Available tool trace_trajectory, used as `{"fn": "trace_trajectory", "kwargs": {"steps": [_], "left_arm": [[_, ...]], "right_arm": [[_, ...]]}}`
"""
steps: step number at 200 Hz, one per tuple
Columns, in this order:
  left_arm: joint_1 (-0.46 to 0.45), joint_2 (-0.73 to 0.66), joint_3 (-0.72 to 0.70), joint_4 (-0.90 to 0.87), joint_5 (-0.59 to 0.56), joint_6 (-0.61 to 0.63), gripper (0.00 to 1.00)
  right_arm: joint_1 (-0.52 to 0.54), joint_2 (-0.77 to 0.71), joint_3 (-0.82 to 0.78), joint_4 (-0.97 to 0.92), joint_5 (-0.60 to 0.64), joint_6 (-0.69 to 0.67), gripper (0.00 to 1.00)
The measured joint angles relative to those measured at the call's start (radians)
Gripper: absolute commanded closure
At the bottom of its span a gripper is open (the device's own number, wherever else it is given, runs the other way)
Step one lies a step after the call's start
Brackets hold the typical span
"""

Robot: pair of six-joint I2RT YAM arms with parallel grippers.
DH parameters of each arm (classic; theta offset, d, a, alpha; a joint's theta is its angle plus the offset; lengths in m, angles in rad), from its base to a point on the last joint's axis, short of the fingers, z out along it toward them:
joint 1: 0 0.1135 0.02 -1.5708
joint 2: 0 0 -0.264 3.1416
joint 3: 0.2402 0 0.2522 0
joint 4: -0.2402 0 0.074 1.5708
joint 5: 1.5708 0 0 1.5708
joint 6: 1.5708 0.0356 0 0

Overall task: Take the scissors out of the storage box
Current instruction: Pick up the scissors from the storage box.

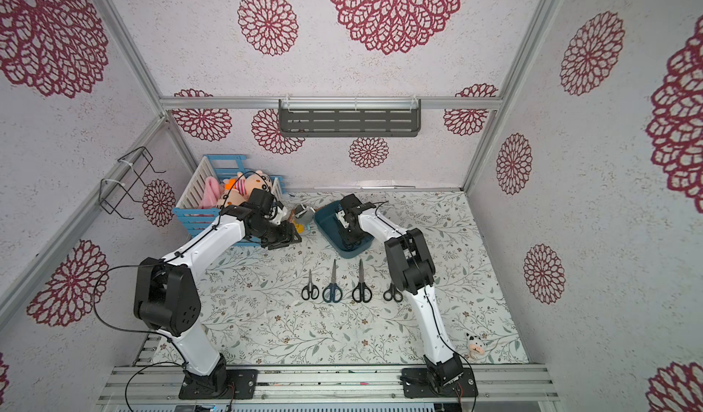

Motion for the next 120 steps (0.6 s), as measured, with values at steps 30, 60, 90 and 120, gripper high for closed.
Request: {"fn": "trace_trajectory", "kwargs": {"steps": [30,60,90,120], "left_arm": [[0.000,0.000,0.000,0.002,0.001,-0.003,0.48],[-0.008,0.000,0.012,0.019,0.009,-0.025,0.48],[-0.045,0.019,0.086,0.064,0.016,-0.052,0.48],[-0.108,0.069,0.158,0.139,0.033,-0.094,0.48]], "right_arm": [[-0.015,-0.006,-0.006,0.023,-0.056,0.048,1.00],[-0.027,-0.027,-0.011,0.037,-0.121,0.153,1.00],[-0.027,-0.100,-0.024,0.049,-0.153,0.247,1.00],[-0.016,-0.243,-0.101,0.087,-0.170,0.330,1.00]]}}
